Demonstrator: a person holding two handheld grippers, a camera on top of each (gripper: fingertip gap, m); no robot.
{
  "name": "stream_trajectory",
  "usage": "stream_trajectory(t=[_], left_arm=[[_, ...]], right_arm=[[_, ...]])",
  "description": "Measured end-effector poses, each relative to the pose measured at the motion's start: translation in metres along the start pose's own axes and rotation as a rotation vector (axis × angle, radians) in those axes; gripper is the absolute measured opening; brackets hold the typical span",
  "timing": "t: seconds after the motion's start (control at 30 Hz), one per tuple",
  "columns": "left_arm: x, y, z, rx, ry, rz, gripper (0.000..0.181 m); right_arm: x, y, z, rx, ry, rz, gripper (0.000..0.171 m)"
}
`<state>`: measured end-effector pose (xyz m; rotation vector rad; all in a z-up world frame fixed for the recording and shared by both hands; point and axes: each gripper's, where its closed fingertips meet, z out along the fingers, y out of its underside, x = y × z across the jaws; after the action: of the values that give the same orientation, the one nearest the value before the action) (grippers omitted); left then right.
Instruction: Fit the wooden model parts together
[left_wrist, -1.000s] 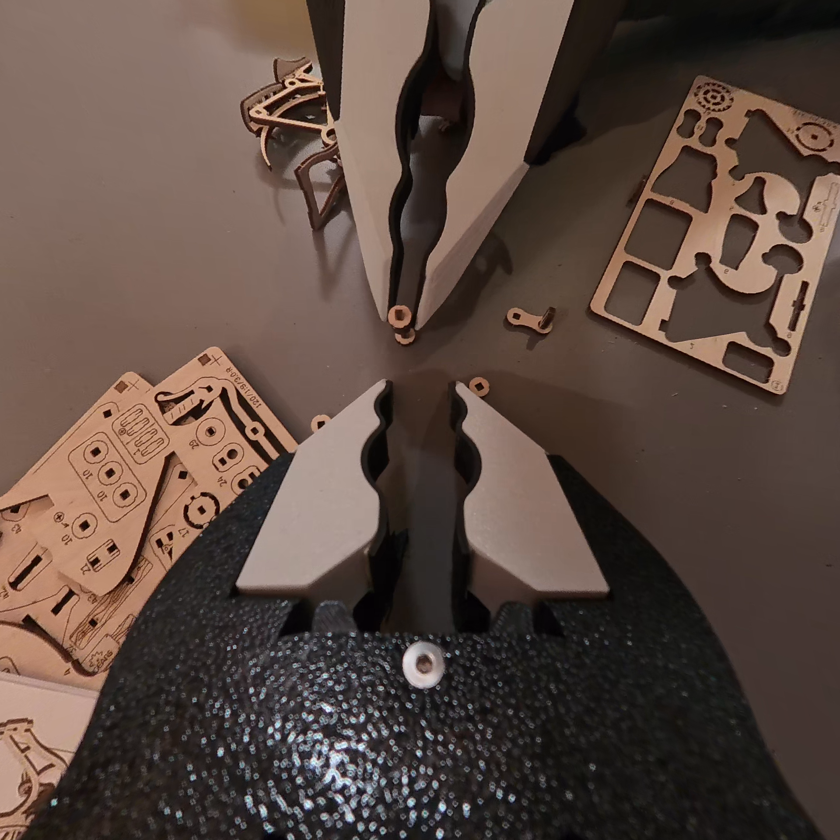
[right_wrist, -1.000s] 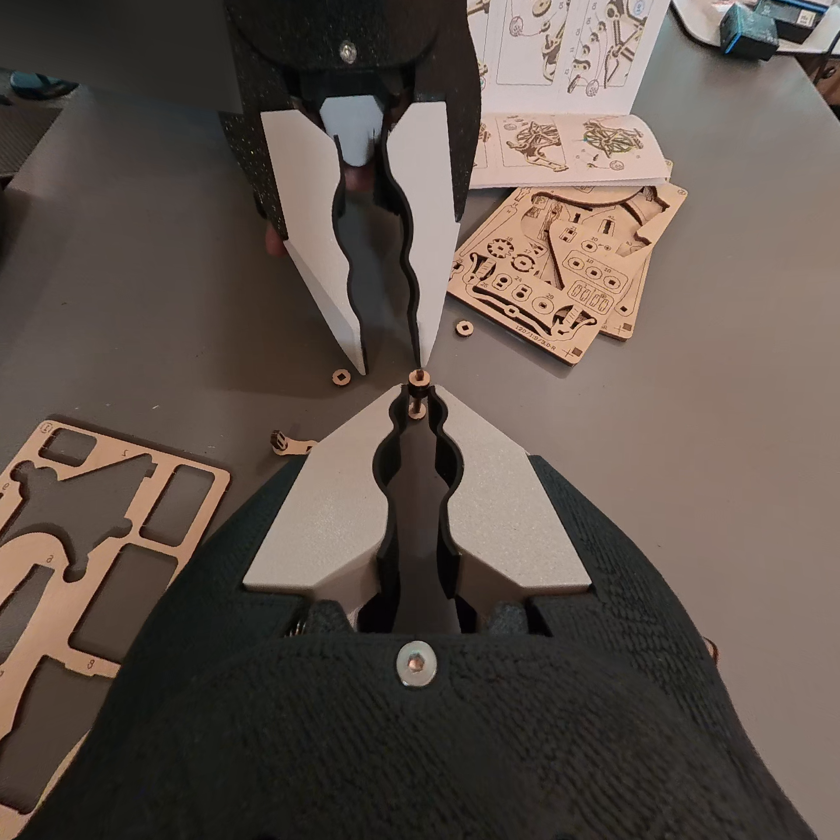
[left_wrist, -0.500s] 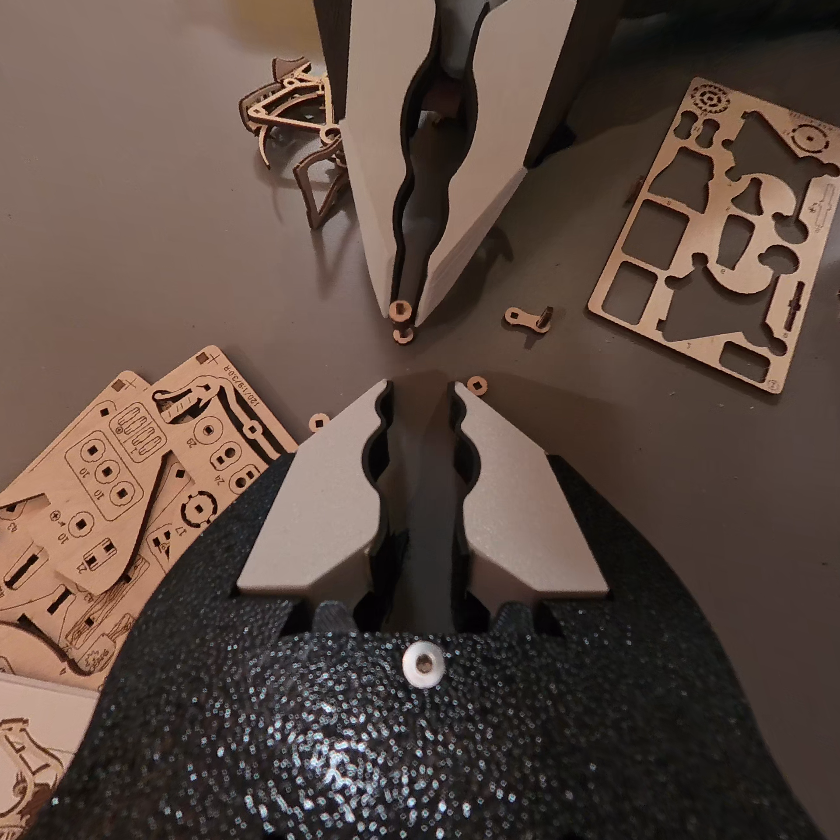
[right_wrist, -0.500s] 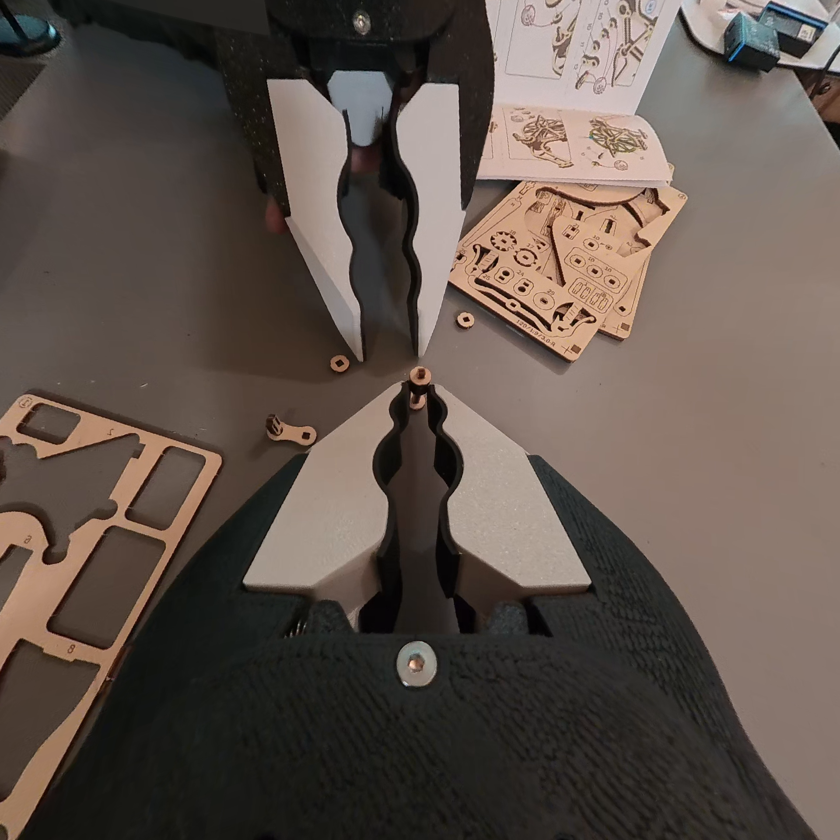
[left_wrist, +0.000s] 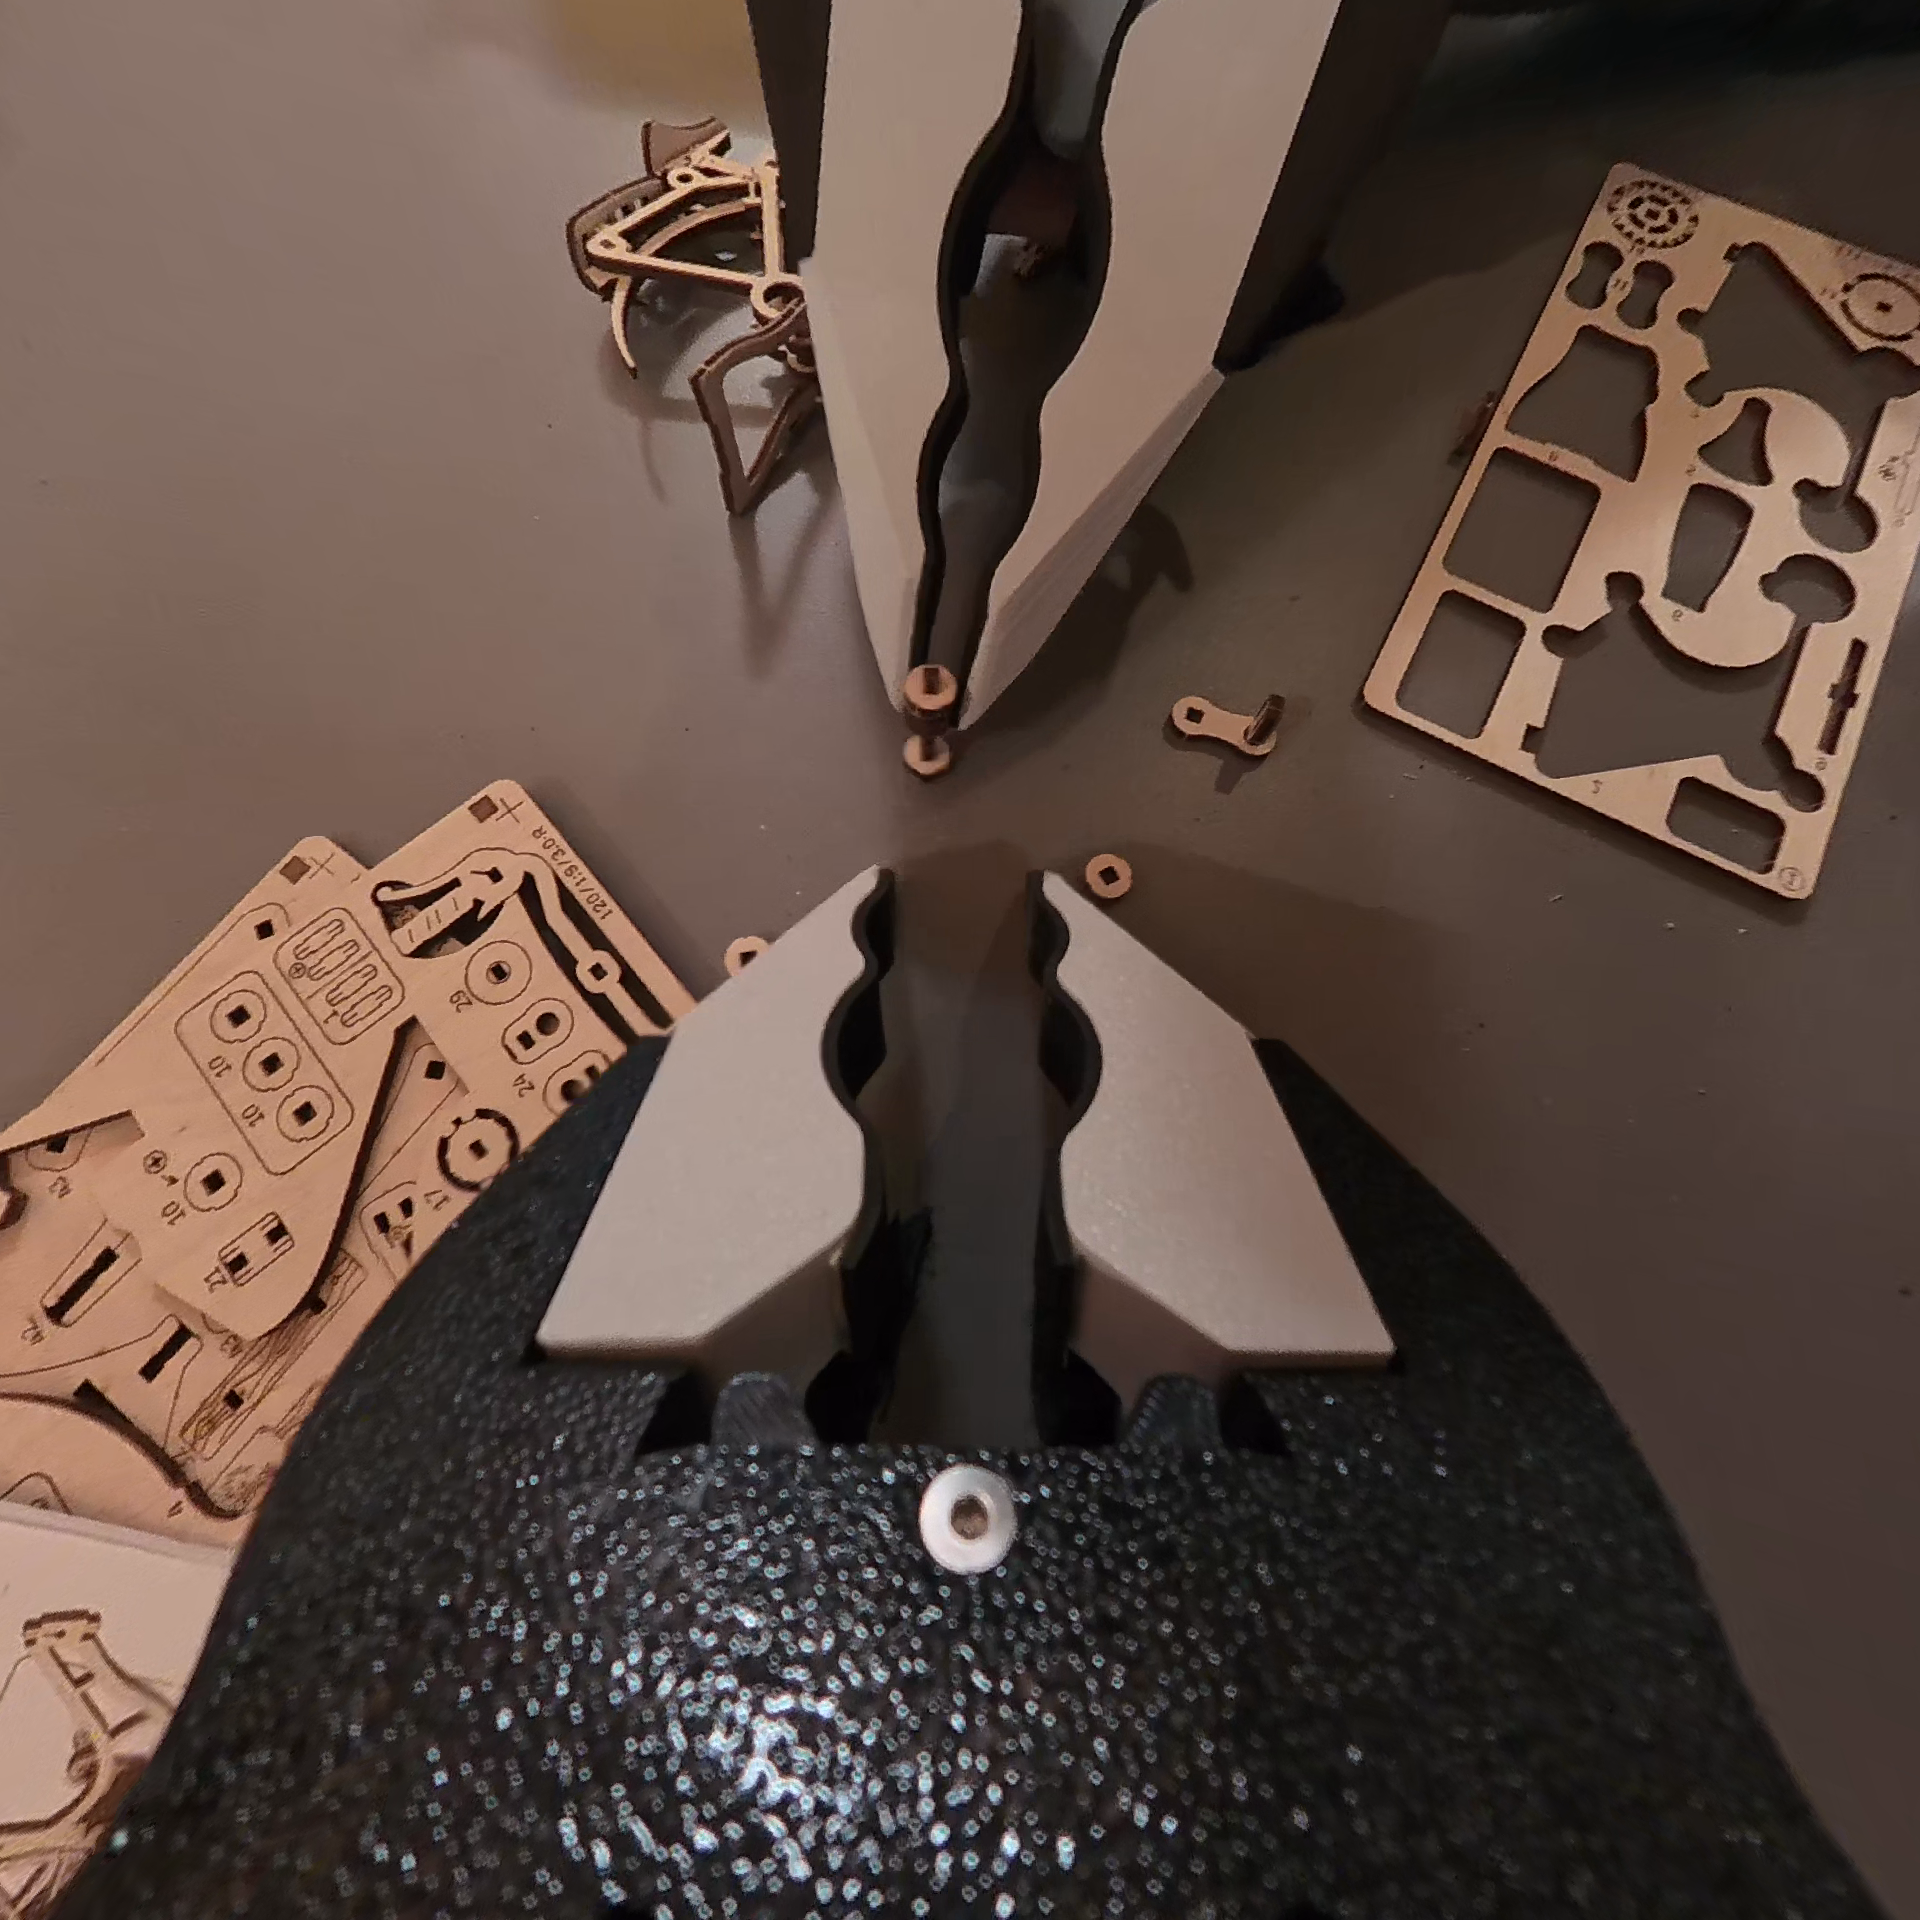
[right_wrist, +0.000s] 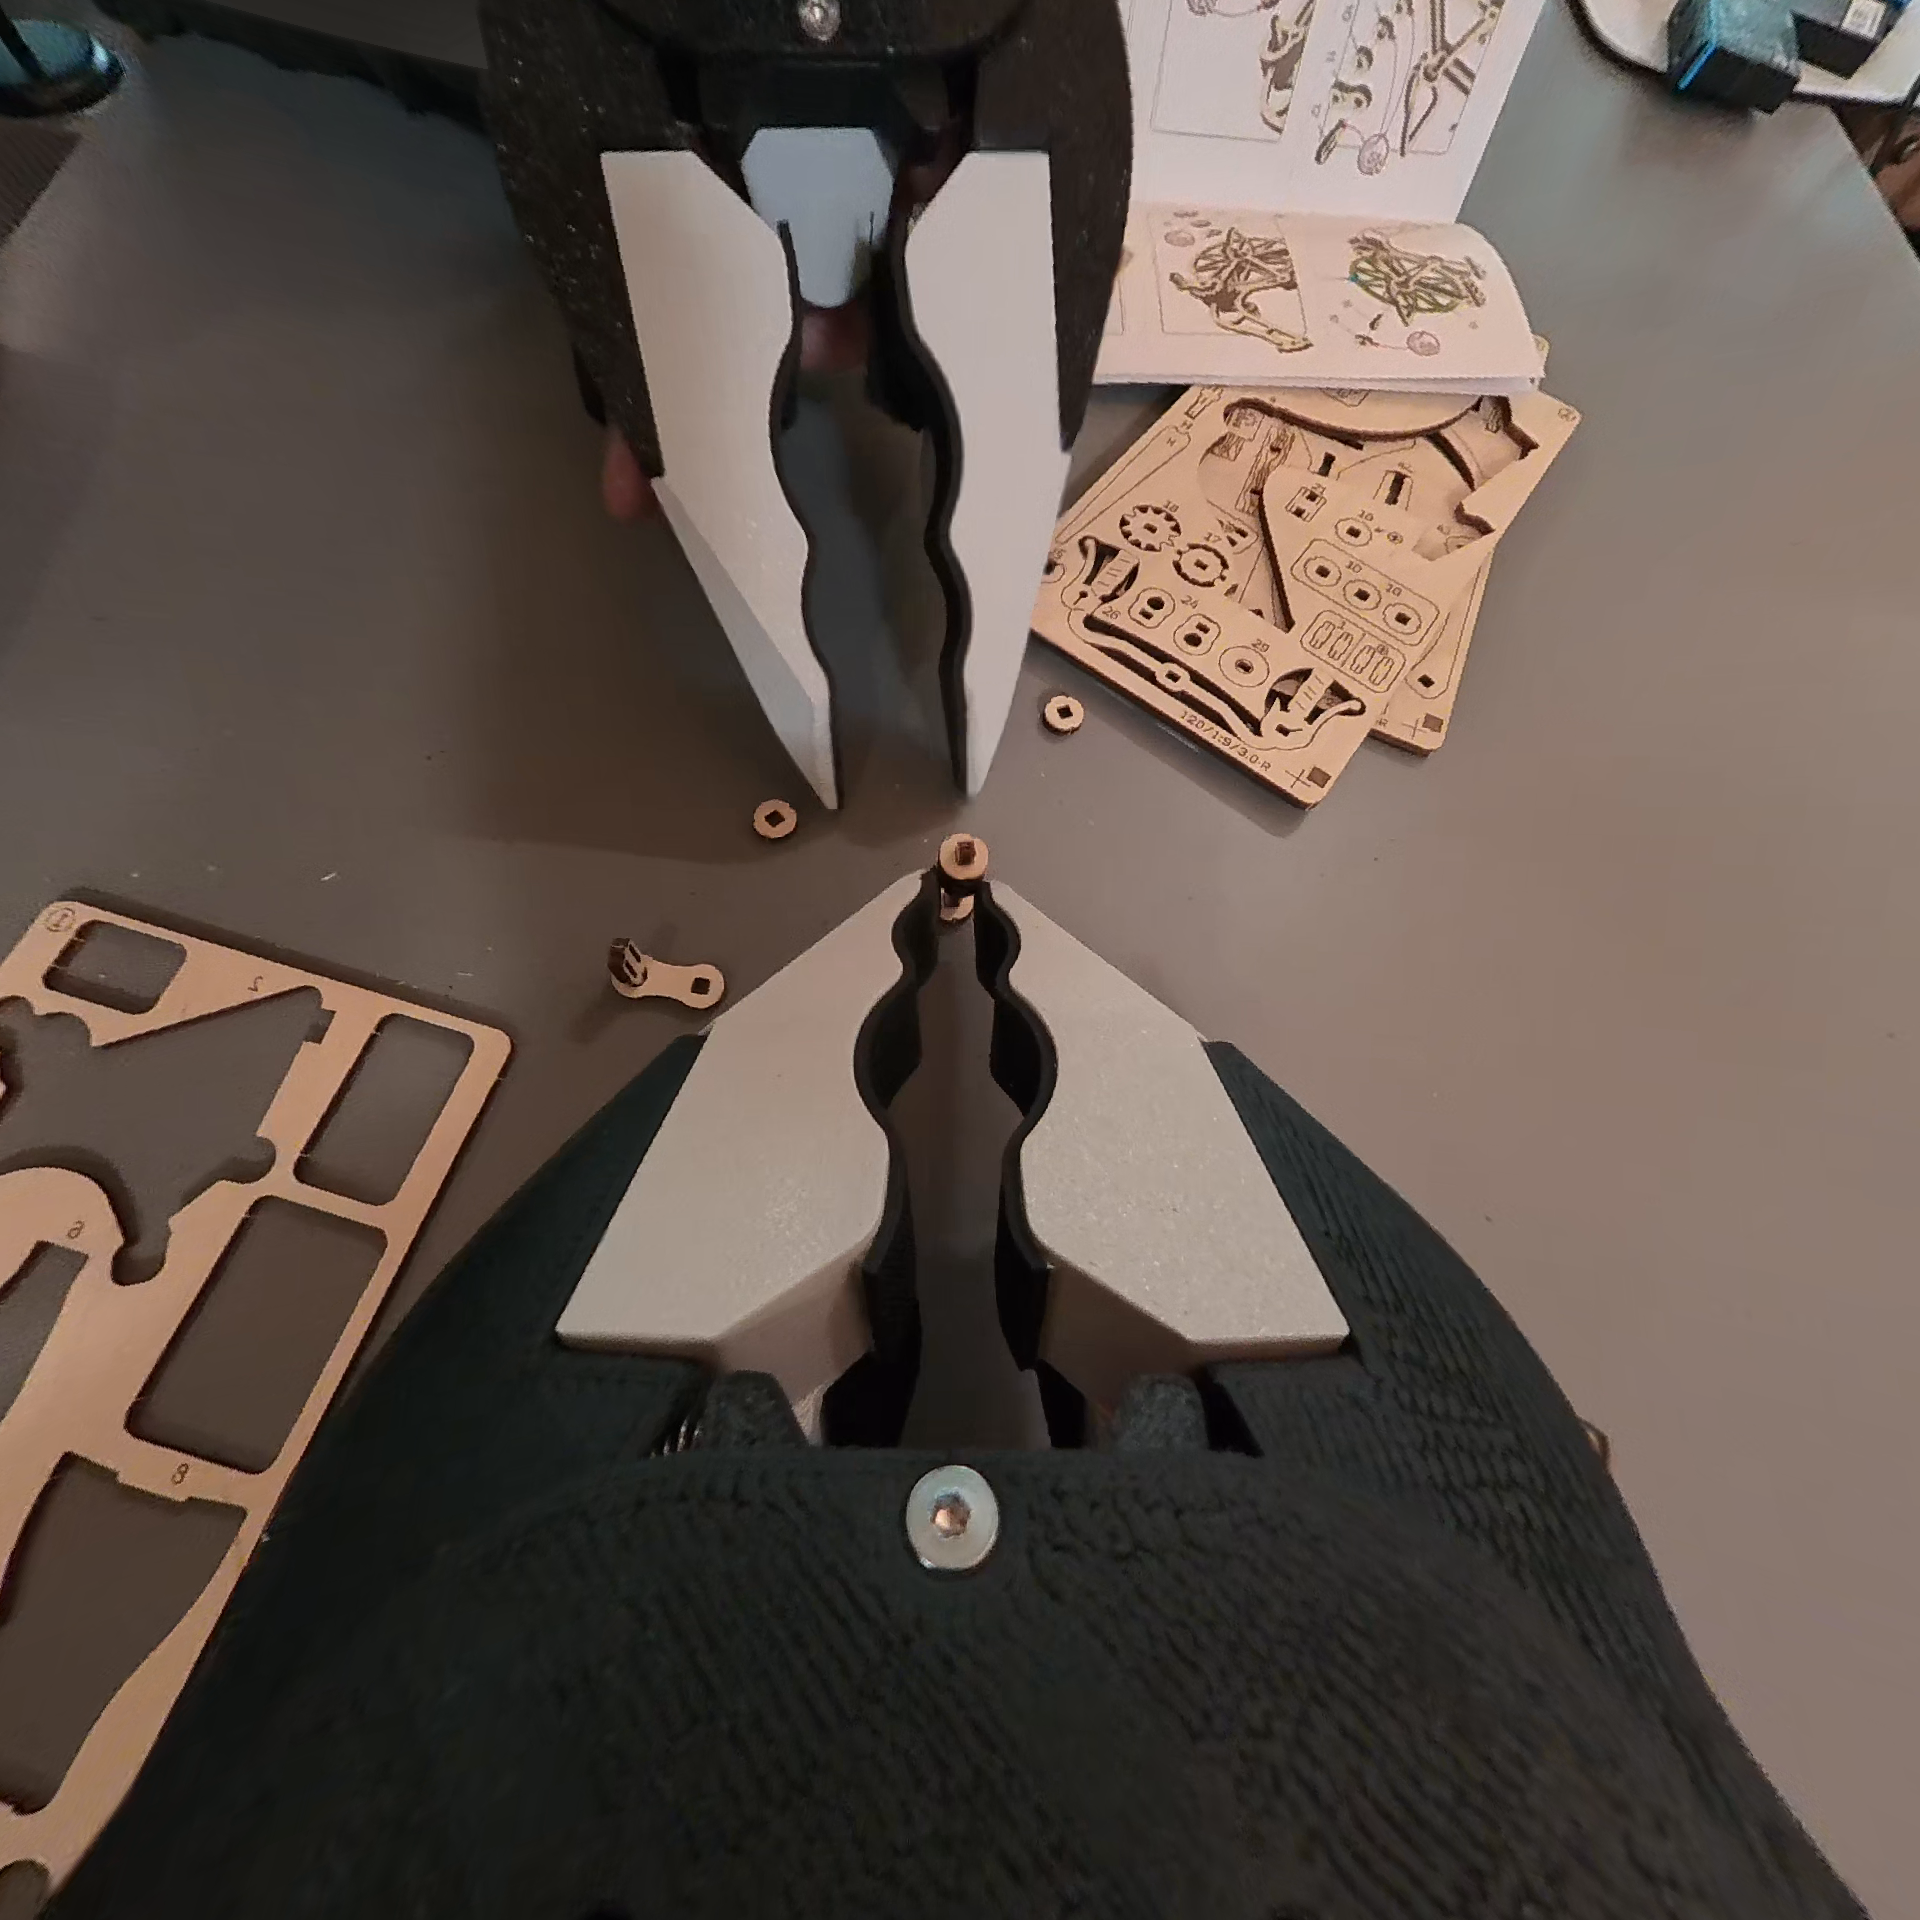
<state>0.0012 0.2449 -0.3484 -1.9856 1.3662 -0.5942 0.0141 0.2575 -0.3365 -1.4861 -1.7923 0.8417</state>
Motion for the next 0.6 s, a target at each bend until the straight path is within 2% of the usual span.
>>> stream_trajectory(t=[0.03, 0.17, 0.33, 0.43, 0.57, 0.6], left_arm=[[-0.002, 0.000, -0.001, 0.004, -0.008, -0.001, 0.024], [-0.009, -0.015, -0.007, 0.100, -0.048, -0.014, 0.034], [-0.004, -0.069, -0.039, 0.514, -0.040, -0.020, 0.042], [0.004, -0.084, -0.055, 0.656, -0.005, -0.034, 0.044], [0.016, -0.098, -0.070, 0.787, 0.020, 0.002, 0.028], [0.017, -0.099, -0.073, 0.811, 0.014, 0.014, 0.016]], right_arm=[[0.003, -0.002, -0.001, 0.020, 0.019, 0.005, 0.006], [0.014, -0.044, -0.025, 0.323, 0.014, 0.135, 0.005], [0.005, -0.082, -0.056, 0.637, -0.105, 0.217, 0.005], [-0.001, -0.095, -0.067, 0.739, -0.136, 0.205, 0.006], [-0.010, -0.103, -0.071, 0.783, -0.129, 0.134, 0.005], [-0.012, -0.105, -0.071, 0.794, -0.132, 0.125, 0.005]])
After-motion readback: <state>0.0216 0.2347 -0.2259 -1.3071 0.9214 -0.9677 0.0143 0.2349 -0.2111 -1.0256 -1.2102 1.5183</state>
